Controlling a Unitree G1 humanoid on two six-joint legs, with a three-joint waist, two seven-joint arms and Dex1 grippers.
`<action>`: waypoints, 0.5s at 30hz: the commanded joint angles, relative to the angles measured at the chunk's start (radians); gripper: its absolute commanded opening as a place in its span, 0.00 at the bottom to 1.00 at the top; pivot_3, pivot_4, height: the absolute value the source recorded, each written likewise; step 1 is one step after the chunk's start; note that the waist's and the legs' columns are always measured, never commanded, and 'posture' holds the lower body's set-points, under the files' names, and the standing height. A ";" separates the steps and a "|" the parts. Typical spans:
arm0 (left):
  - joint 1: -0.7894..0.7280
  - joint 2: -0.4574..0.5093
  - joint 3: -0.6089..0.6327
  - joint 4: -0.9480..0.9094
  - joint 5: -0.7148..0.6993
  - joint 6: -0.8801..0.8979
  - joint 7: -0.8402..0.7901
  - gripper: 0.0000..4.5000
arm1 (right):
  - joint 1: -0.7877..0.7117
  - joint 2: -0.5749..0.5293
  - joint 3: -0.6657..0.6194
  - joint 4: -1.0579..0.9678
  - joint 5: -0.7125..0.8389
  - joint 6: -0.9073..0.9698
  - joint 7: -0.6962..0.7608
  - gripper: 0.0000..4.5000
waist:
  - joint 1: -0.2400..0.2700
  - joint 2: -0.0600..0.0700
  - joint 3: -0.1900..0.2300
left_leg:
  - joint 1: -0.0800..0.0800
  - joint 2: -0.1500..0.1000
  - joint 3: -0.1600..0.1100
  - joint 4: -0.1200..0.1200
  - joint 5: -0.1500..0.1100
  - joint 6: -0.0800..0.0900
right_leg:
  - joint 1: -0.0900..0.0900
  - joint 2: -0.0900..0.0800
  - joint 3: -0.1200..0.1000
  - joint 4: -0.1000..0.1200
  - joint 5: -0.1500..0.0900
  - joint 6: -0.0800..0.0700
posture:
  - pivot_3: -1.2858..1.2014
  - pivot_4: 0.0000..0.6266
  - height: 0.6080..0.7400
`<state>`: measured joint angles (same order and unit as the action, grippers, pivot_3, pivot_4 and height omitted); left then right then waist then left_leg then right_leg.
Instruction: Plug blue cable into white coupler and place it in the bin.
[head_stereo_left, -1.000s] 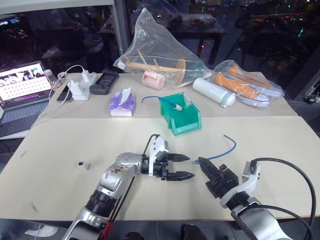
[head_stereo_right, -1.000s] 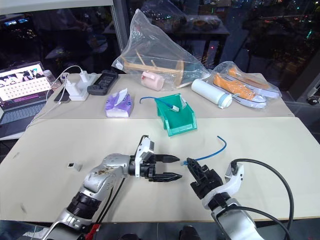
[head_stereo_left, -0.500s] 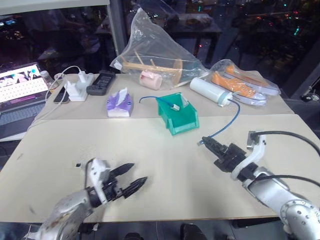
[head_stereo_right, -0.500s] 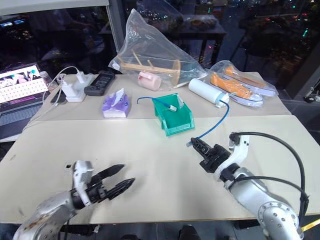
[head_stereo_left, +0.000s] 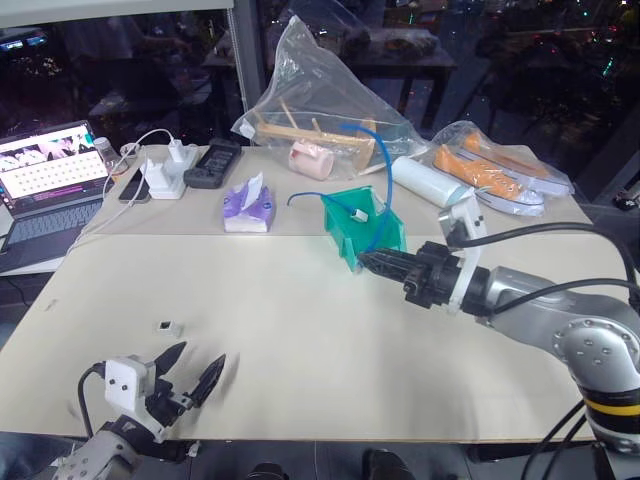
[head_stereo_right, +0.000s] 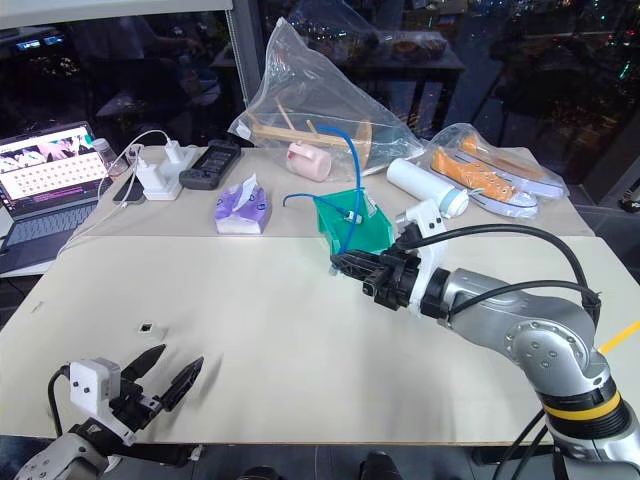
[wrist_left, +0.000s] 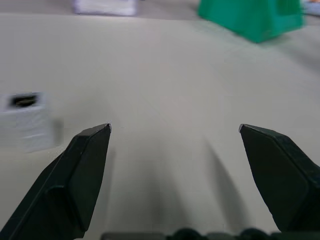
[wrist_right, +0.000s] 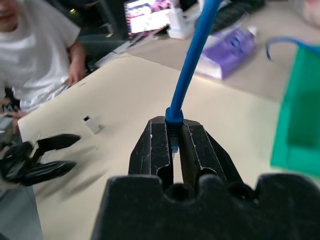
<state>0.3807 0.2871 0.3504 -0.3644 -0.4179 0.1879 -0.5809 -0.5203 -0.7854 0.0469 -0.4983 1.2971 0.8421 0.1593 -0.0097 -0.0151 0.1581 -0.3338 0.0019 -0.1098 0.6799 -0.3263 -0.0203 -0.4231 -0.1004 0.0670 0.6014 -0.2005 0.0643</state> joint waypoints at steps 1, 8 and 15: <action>-0.099 -0.012 -0.017 0.059 0.036 -0.031 0.073 0.98 | -0.019 0.014 -0.013 -0.015 -0.035 0.025 0.026 0.00 | 0.001 0.000 0.000 | 0.000 0.000 0.000 0.000 0.000 0.000 | 0.000 0.000 0.000 0.000 0.001 0.000 | 0.52 0.24 1.00; -0.035 0.000 -0.006 0.061 0.026 -0.034 0.061 0.98 | 0.022 0.014 -0.054 -0.031 -0.061 0.055 0.044 0.00 | -0.017 0.000 0.000 | -0.001 0.000 0.000 -0.002 0.000 0.001 | -0.002 0.000 0.000 -0.003 0.001 0.001 | 0.52 0.24 1.00; 0.104 -0.022 0.004 -0.024 -0.016 -0.047 0.054 0.98 | 0.024 0.050 -0.050 -0.030 -0.081 0.070 0.059 0.00 | -0.014 0.000 0.000 | -0.002 0.000 0.001 -0.002 -0.001 0.001 | -0.002 0.000 0.000 -0.006 0.001 0.001 | 0.52 0.24 1.00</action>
<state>0.4589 0.2726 0.3403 -0.3527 -0.4126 0.1492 -0.5331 -0.4854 -0.7446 0.0207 -0.5014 1.2179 0.9065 0.2056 -0.0236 -0.0150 0.1582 -0.3354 0.0021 -0.1092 0.6780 -0.3270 -0.0196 -0.4248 -0.1005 0.0671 0.5962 -0.1995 0.0651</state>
